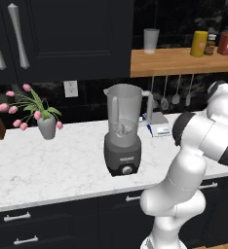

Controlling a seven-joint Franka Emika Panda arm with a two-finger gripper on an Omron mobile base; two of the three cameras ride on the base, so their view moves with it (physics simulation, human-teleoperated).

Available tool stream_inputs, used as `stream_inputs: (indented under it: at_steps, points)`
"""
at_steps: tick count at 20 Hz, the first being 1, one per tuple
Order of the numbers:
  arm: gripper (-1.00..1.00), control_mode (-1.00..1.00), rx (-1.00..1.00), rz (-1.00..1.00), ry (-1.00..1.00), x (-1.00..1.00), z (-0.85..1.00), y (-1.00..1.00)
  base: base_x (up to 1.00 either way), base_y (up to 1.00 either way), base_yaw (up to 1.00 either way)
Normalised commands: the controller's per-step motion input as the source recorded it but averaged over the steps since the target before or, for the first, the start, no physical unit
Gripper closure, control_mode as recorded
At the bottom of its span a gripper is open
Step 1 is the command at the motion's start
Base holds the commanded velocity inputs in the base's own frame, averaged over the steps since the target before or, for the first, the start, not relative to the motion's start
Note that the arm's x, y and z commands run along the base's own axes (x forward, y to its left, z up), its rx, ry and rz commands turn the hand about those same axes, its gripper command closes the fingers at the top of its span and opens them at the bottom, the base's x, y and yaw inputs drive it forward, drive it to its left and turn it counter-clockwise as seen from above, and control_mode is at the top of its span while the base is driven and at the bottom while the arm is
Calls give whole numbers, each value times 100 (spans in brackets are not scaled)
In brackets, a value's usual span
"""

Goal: Close the lid blender by securely placing the lid on top.

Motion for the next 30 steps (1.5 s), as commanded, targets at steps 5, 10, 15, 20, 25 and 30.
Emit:
stream_inputs:
  at_steps: [5,10,15,20,25,30]
  points:
    - [100,-100,13,-2,-2,-20,72,34,0,0,0]
    - [100,-100,10,0,-2,-12,67,45,0,0,0]
    - [100,-100,9,0,-3,-11,61,48,0,0,0]
    - [100,-100,7,0,-3,-5,51,55,0,0,0]
    - [100,-100,7,0,0,0,52,58,0,0,0]
    - [100,-100,5,0,0,0,55,54,0,0,0]
